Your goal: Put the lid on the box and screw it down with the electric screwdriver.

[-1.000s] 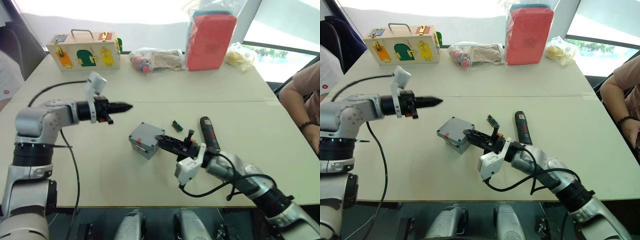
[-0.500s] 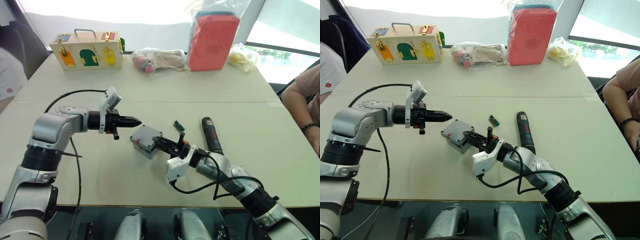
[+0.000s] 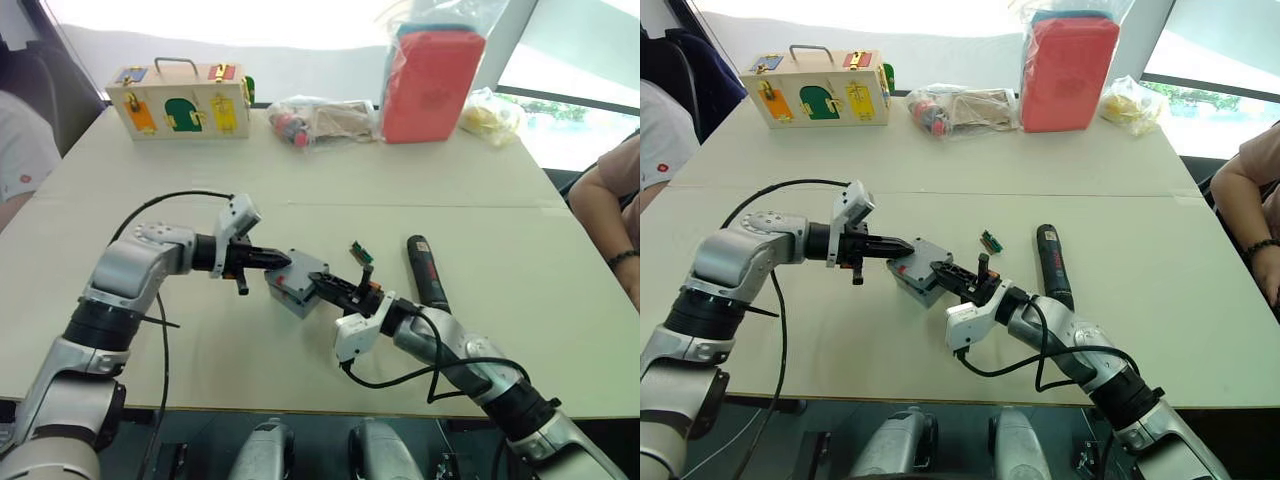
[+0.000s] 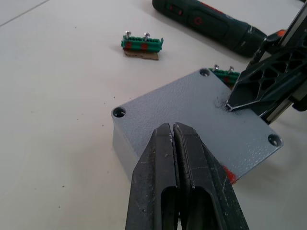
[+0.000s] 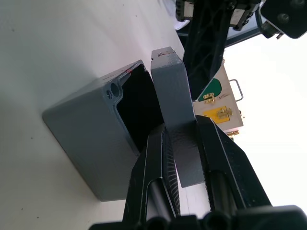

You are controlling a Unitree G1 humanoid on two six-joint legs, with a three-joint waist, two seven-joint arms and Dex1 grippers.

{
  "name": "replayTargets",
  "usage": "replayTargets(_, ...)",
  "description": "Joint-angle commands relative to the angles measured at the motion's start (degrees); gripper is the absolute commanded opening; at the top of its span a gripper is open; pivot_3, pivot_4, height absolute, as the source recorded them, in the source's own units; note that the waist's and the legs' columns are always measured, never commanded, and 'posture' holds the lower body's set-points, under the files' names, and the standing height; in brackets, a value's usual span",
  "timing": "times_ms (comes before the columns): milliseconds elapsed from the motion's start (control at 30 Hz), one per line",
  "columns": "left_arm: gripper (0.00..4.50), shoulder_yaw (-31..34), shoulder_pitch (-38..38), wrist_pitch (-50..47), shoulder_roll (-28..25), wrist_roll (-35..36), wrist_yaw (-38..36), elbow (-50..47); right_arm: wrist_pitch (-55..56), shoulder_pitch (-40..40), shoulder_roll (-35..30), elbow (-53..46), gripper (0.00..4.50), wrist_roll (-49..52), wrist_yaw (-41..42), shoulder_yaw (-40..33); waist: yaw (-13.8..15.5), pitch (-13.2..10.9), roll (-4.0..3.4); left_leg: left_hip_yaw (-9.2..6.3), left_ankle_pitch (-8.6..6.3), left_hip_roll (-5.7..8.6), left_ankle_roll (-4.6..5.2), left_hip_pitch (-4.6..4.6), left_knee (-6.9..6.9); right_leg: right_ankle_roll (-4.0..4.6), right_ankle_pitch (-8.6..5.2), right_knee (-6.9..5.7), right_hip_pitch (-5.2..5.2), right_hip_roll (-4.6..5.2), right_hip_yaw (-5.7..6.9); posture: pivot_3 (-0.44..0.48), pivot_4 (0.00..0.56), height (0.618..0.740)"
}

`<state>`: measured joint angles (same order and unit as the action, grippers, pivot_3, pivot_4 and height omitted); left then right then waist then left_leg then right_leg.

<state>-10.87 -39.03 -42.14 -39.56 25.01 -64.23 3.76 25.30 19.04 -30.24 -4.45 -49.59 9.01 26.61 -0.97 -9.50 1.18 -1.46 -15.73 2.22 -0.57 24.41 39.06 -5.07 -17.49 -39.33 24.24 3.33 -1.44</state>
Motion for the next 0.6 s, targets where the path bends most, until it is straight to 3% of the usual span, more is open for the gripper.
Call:
replayTargets(33,0.05,-0.59,-0.2,0.95,0.75,-0.94,-0.38,-1.64,-0.26,-0.97,0.05,-1.68,0.14,-0.58,0.73,-0.31,0.04,0.02,-0.03,0.0,0.0,0.0,0.0,-0.02,0.0,0.0,0.0,0.0,-0.02,0.0,0.0,0.0,0.15,0.738)
replayTargets(367,0.05,-2.37,0.03,0.8,1.4,-2.8,-0.67,-2.99,-0.53,-2.38,-0.25,-2.23,0.14,-0.86,1.09,-0.47,0.1,0.02,-0.03,0.0,0.0,0.0,0.01,-0.05,0.02,0.0,0.0,0.01,-0.08,-0.01,0.0,0.0,0.15,0.738)
replayTargets(433,0.0,-4.36,0.85,2.23,0.9,-5.01,-0.89,-3.42,-0.49,-2.74,-0.13,-2.43,1.14,-0.67,1.06,-0.58,0.16,0.03,-0.03,0.0,0.0,0.0,0.01,-0.08,0.02,0.0,0.0,0.02,-0.12,0.0,0.0,0.0,0.15,0.738)
replayTargets(533,0.0,-5.99,2.2,2.84,0.36,-6.32,-1.68,-3.95,-0.42,-3.09,-0.07,-2.54,2.3,-0.87,1.28,-0.64,0.12,0.05,-0.03,-0.01,-0.01,0.0,0.01,-0.21,0.01,0.0,0.0,0.04,-0.26,-0.02,0.0,0.0,0.15,0.738)
replayTargets(600,0.0,-6.87,3.36,3.32,0.04,-7.22,-1.97,-4.21,-0.21,-2.97,-0.22,-2.53,3.0,-1.38,1.26,-0.57,0.0,0.06,-0.04,0.0,-0.04,0.0,0.06,-0.79,-0.13,0.02,-0.01,0.15,-0.8,-0.03,0.0,0.0,0.15,0.738)
